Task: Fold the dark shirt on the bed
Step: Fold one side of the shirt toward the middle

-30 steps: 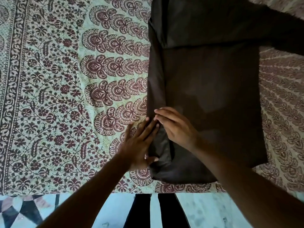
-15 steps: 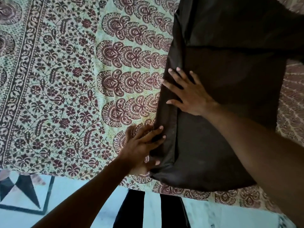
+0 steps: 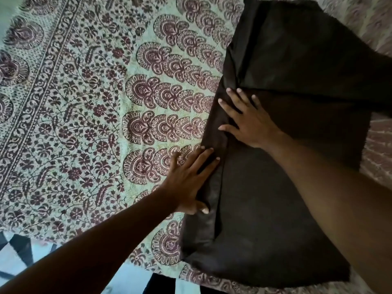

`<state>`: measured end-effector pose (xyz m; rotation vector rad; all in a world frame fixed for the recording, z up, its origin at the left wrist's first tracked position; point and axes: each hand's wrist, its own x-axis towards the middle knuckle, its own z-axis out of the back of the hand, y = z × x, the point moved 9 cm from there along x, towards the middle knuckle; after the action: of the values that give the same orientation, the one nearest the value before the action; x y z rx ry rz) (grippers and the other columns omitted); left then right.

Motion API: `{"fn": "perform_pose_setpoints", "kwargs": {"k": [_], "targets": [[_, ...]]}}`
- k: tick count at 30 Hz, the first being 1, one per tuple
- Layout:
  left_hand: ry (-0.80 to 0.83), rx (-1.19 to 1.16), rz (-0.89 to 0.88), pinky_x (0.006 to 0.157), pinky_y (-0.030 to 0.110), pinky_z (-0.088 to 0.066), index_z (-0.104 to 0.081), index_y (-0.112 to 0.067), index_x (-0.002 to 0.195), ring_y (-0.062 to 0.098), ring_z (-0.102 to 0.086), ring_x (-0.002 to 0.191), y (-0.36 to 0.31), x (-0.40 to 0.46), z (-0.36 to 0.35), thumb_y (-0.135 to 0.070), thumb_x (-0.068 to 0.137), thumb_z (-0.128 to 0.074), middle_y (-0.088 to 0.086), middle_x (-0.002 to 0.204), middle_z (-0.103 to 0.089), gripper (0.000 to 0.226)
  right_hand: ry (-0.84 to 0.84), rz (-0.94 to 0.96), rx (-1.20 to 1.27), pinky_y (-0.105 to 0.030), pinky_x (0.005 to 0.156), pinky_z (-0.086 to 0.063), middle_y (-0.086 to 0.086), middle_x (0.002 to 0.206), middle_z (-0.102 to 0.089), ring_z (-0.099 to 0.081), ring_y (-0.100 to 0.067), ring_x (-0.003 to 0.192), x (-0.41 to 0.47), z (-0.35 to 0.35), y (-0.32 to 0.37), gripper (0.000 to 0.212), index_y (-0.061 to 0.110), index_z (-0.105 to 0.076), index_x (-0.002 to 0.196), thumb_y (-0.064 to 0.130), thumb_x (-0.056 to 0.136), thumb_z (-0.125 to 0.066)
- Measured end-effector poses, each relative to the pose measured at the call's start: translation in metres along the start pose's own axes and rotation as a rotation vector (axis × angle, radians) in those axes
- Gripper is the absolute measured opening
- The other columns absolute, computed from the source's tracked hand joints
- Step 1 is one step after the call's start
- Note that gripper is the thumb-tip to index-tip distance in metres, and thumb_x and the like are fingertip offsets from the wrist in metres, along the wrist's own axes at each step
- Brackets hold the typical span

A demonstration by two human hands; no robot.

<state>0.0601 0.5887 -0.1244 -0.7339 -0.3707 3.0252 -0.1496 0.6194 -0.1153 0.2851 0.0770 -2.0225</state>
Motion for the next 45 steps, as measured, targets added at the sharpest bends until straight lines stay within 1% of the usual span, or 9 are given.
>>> {"fn": "perform_pose_setpoints", "kwargs": {"k": [4,10,15,20,25,30,33,40,45], "targets": [[-0.166,-0.085,0.003,0.102,0.062,-0.040,-0.039,-0.026,0.151,0.031,-0.041,0.137,0.000,0.014,0.033,-0.073,0.061,-0.068,0.005,0.155,-0.035,0.106,-0.032,0.204,-0.028,-0.051,0.125,-0.016,-0.005,0.172,-0.012,-0.009,-0.025,0.159,-0.012,0.003,0.032,0.076,0.021,-0.025,0.162,0.066,0.101,-0.025],[-0.045,-0.056,0.125,0.119,0.066,-0.003,0.018,-0.030,0.160,0.022,0.011,0.159,0.025,0.047,0.020,-0.078,0.060,-0.075,-0.002,0.168,0.030,0.145,-0.008,0.171,-0.031,-0.054,0.125,-0.021,0.007,0.172,-0.012,-0.011,-0.013,0.158,0.016,-0.012,-0.006,0.065,0.032,-0.019,0.162,0.059,0.103,-0.026],[0.012,-0.035,0.138,0.117,0.072,-0.002,0.026,-0.028,0.158,0.022,0.016,0.158,0.025,0.049,0.027,-0.082,0.057,-0.074,-0.002,0.167,0.030,0.152,-0.112,0.070,-0.014,-0.055,0.123,-0.026,-0.002,0.170,-0.021,-0.018,-0.021,0.158,0.041,0.012,-0.018,0.062,0.020,-0.034,0.159,0.049,0.104,-0.031],[0.029,0.030,0.118,0.119,0.071,0.002,0.021,-0.016,0.160,0.025,0.025,0.155,0.016,0.054,0.036,-0.080,0.055,-0.077,0.009,0.167,0.030,0.157,-0.071,0.297,-0.091,-0.052,0.124,-0.025,-0.001,0.170,-0.020,-0.020,-0.018,0.157,0.031,0.003,-0.003,0.062,0.022,-0.031,0.160,0.052,0.105,-0.033],[0.084,0.079,0.111,0.119,0.070,0.003,0.024,-0.014,0.158,0.025,0.027,0.155,0.014,0.059,0.038,-0.079,0.055,-0.079,0.009,0.163,0.039,0.160,-0.071,0.026,-0.030,-0.057,0.121,-0.027,-0.003,0.170,-0.021,-0.022,-0.024,0.156,0.050,0.008,-0.061,0.062,0.031,-0.028,0.160,0.053,0.102,-0.027],[-0.092,0.029,0.103,0.108,0.058,-0.035,-0.034,-0.022,0.154,0.027,-0.042,0.142,0.014,0.078,0.081,-0.063,0.067,-0.068,0.005,0.159,-0.033,0.102,-0.122,0.083,-0.014,-0.053,0.121,-0.027,-0.008,0.170,-0.020,-0.021,-0.027,0.157,0.041,0.025,-0.068,0.061,0.026,-0.030,0.160,0.049,0.103,-0.031],[-0.265,-0.073,0.134,0.095,0.048,-0.049,-0.053,-0.018,0.141,0.029,-0.054,0.130,0.024,0.107,0.112,-0.043,0.075,-0.078,0.006,0.149,-0.047,0.075,0.041,0.202,0.005,-0.052,0.123,-0.024,-0.005,0.171,-0.019,-0.019,-0.026,0.157,0.035,0.003,-0.070,0.061,0.032,-0.028,0.160,0.051,0.102,-0.023],[-0.058,-0.058,0.226,0.113,0.050,-0.039,-0.015,-0.012,0.161,0.033,-0.030,0.147,0.038,0.178,0.128,-0.032,0.074,-0.085,0.010,0.163,-0.016,0.113,-0.341,-0.249,0.243,-0.055,0.122,-0.024,-0.017,0.160,-0.040,-0.030,-0.036,0.152,0.056,0.042,-0.161,0.053,0.008,-0.051,0.146,0.038,0.102,-0.046],[-0.024,0.075,0.253,0.104,0.050,-0.045,-0.032,-0.012,0.149,0.030,-0.040,0.139,0.028,0.187,0.135,-0.025,0.078,-0.081,0.007,0.151,-0.029,0.086,-0.100,-0.435,0.341,-0.056,0.114,-0.036,-0.021,0.157,-0.033,-0.034,-0.043,0.145,0.092,0.055,-0.213,0.060,0.012,-0.036,0.153,0.027,0.100,-0.061]]}}
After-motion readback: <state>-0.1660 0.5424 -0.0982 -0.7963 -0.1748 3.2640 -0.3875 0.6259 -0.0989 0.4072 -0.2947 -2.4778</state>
